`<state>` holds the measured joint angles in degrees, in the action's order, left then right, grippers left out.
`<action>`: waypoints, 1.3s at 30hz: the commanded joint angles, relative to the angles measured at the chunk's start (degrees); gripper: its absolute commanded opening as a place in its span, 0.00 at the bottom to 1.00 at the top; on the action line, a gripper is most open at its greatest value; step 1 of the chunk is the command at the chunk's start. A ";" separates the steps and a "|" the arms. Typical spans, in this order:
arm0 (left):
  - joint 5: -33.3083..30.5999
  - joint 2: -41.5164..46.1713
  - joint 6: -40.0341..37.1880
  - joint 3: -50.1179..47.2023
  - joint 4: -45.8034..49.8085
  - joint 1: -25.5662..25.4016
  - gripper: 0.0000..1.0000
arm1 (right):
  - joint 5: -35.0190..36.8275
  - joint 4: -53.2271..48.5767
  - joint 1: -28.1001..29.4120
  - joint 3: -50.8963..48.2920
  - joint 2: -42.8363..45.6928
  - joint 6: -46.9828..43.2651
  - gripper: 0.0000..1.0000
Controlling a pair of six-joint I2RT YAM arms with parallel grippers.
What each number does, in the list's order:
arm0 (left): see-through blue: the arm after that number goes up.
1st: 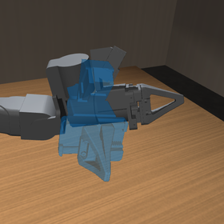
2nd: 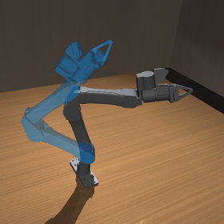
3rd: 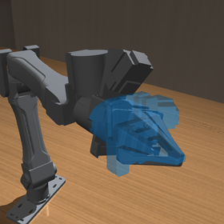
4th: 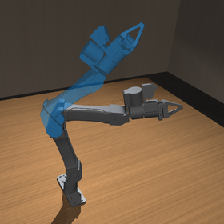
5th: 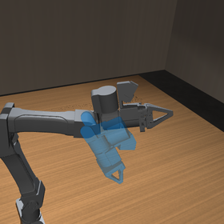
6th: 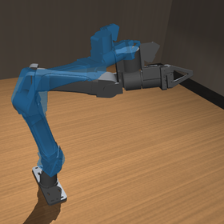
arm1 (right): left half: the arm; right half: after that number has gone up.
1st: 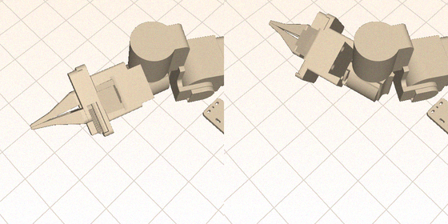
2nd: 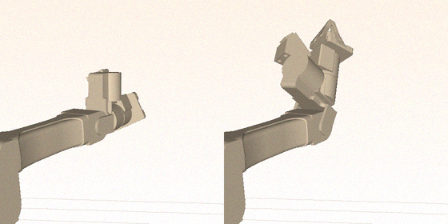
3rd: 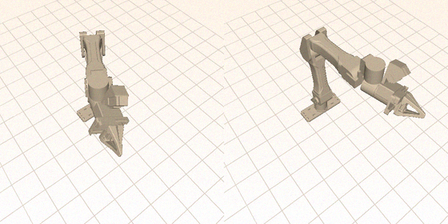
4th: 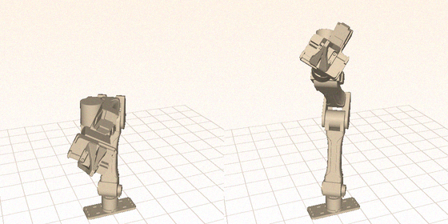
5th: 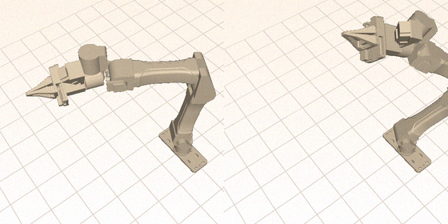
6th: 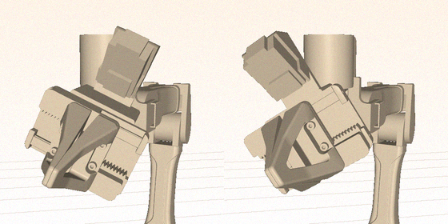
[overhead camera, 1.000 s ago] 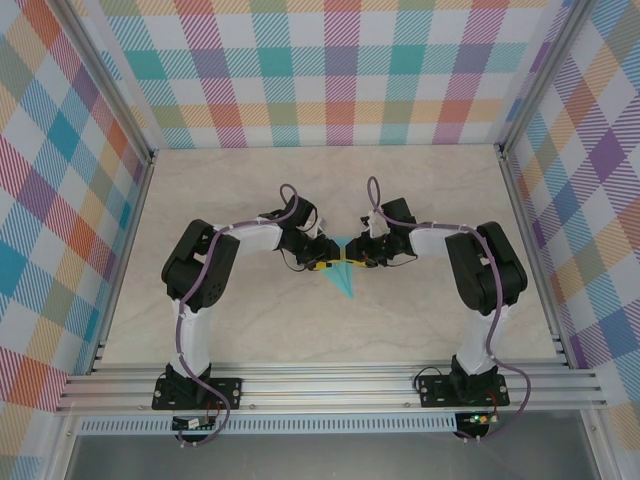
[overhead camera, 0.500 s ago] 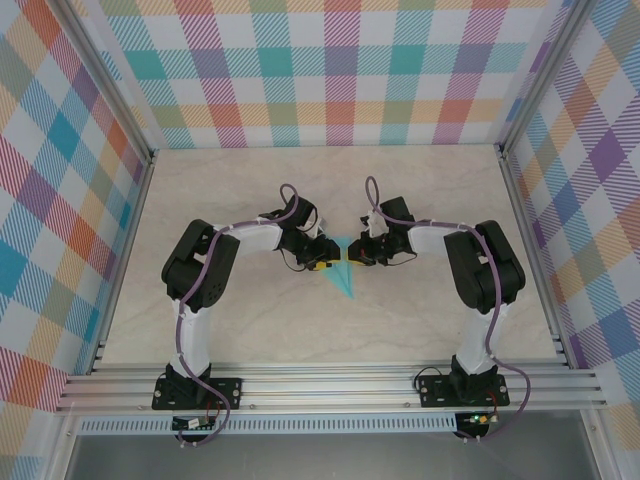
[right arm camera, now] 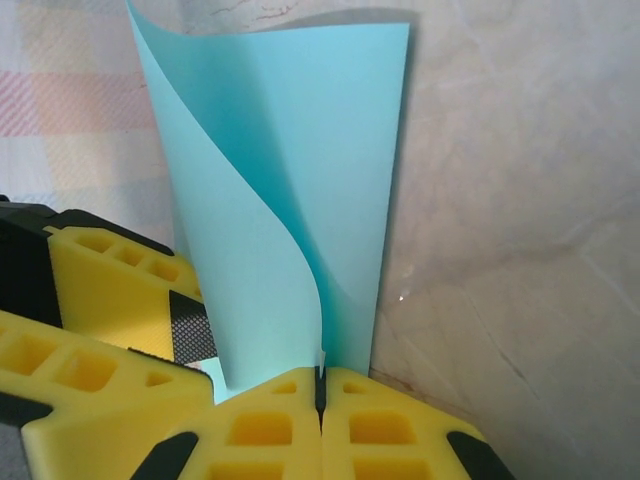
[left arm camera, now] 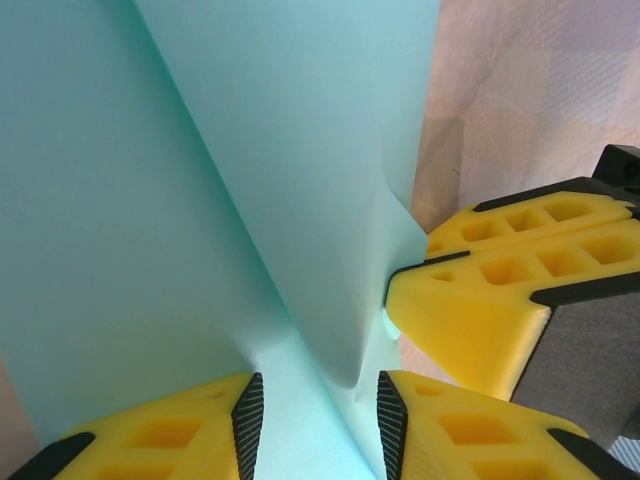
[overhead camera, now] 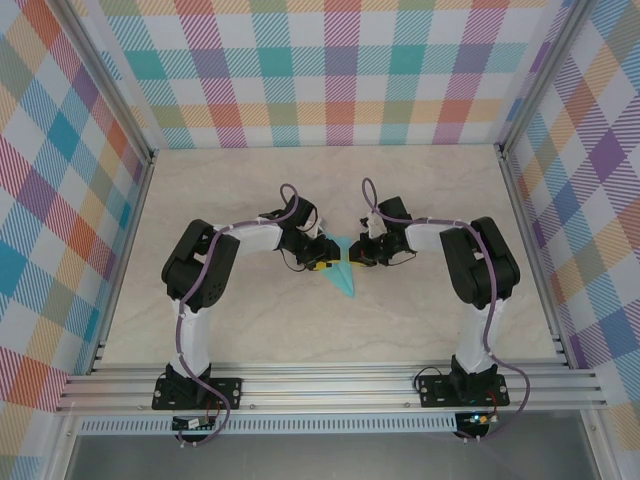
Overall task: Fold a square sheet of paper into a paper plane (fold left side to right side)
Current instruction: Fourth fold the wing at the center of the table.
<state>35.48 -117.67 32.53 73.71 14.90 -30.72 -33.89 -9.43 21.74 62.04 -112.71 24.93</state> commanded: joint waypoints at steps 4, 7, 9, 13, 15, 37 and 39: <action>-3.61 -2.21 -0.97 -0.69 4.09 -0.57 0.38 | 0.47 -1.27 0.06 -0.28 -0.49 -1.29 0.03; -3.66 -2.14 -0.98 -0.72 4.14 -0.57 0.38 | 0.77 -0.98 0.06 -1.61 0.00 -1.12 0.03; -3.75 -2.22 -1.05 -0.76 4.18 -0.57 0.38 | 0.84 -0.27 0.08 -2.43 0.61 -0.94 0.03; -3.60 -2.19 -0.91 -0.76 4.09 -0.57 0.38 | 1.57 -1.10 0.06 -2.37 0.75 -1.33 0.03; -3.25 -1.76 -1.01 -0.59 3.83 -0.57 0.38 | 2.23 -1.89 0.06 -2.19 0.51 -1.74 0.03; 4.45 1.18 -1.41 5.14 1.53 -0.83 0.22 | 4.68 -4.85 0.15 -1.76 -0.67 -2.84 0.02; 4.86 -0.51 -1.17 6.30 -0.50 -0.83 0.22 | 4.96 -5.33 0.15 -1.73 -0.67 -3.12 0.02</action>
<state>37.67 -115.44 30.63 77.87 16.73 -30.79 -33.06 -8.78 21.74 61.08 -112.42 23.97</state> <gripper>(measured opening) 0.223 0.027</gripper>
